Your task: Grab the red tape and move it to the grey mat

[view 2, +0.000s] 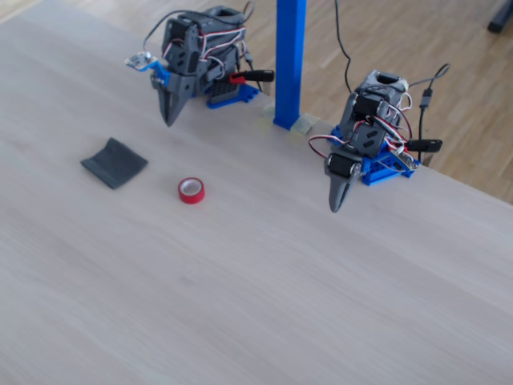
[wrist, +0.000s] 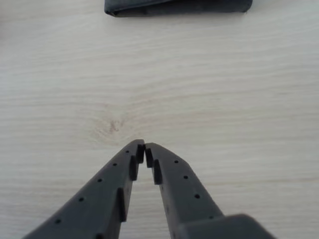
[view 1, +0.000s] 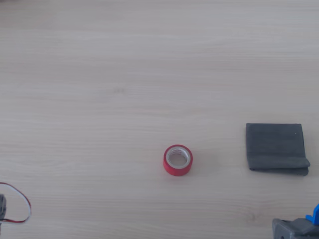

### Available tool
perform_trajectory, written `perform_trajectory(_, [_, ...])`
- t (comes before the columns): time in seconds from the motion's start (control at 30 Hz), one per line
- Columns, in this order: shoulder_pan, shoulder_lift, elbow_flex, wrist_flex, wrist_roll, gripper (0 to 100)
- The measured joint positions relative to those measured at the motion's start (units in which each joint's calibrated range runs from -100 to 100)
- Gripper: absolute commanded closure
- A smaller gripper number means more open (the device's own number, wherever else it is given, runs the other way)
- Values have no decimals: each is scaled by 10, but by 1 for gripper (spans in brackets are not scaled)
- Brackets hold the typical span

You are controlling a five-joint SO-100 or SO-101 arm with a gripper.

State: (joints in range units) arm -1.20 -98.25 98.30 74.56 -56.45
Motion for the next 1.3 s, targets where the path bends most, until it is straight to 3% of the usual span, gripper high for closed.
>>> perform_trajectory(0.67, [-26, 34, -23, -2, -1, 98])
perform_trajectory(0.8, [-31, 107, -82, -2, -1, 97])
perform_trajectory(1.0, [-55, 277, -218, 3, 38, 85])
perform_trajectory(1.3, [-120, 491, -388, 3, 46, 83])
